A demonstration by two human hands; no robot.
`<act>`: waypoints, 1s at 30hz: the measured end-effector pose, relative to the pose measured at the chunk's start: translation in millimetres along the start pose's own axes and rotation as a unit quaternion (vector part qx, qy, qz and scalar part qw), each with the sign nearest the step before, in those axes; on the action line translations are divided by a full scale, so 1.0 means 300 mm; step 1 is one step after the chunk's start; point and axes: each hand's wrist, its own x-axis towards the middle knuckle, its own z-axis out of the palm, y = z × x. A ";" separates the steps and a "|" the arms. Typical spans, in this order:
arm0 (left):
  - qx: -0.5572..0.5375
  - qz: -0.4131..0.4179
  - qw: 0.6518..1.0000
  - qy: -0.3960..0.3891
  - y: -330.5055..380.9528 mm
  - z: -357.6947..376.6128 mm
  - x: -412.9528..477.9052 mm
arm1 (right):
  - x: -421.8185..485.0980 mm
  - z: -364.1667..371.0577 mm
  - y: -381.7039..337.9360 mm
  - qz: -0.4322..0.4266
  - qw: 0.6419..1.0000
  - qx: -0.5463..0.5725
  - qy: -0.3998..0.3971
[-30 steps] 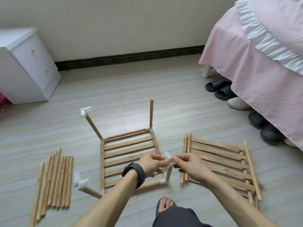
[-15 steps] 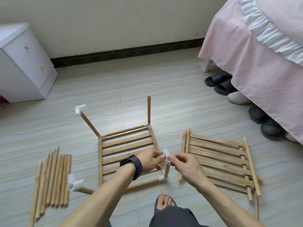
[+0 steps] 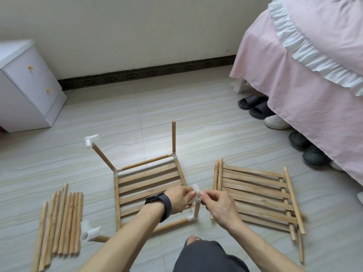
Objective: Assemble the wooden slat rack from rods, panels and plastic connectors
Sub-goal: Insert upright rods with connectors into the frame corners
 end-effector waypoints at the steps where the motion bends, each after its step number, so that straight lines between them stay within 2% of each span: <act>1: -0.007 -0.005 1.000 0.000 0.001 0.001 -0.008 | -0.007 0.000 -0.006 -0.002 1.000 -0.012 0.001; 6: 0.010 -0.054 0.998 -0.016 0.006 -0.107 -0.069 | -0.048 -0.008 -0.038 -0.010 0.997 -0.069 0.015; 9: 0.078 -0.064 0.995 0.023 -0.020 -0.288 -0.129 | -0.067 -0.016 -0.058 -0.037 0.992 -0.111 0.036; 12: 0.123 -0.087 0.984 0.099 -0.109 -0.462 -0.234 | -0.072 0.016 -0.098 -0.137 0.962 -0.217 0.094; 14: 0.096 -0.110 0.978 0.150 -0.208 -0.533 -0.316 | -0.066 0.063 -0.160 -0.232 0.927 -0.265 0.127; 16: 0.033 -0.140 0.969 0.201 -0.327 -0.556 -0.406 | -0.044 0.129 -0.220 -0.307 0.896 -0.293 0.126; 19: -0.081 -0.204 0.941 0.259 -0.529 -0.496 -0.544 | 0.011 0.263 -0.271 -0.342 0.894 -0.286 0.034; 22: -0.111 -0.291 0.915 0.255 -0.741 -0.336 -0.655 | 0.083 0.417 -0.243 -0.289 0.890 -0.338 -0.105; 26: -0.131 -0.389 0.892 0.190 -0.948 -0.052 -0.742 | 0.176 0.614 -0.108 -0.217 0.829 -0.450 -0.250; 30: -0.128 -0.453 0.872 0.132 -1.052 0.150 -0.755 | 0.205 0.762 0.056 -0.160 0.770 -0.513 -0.344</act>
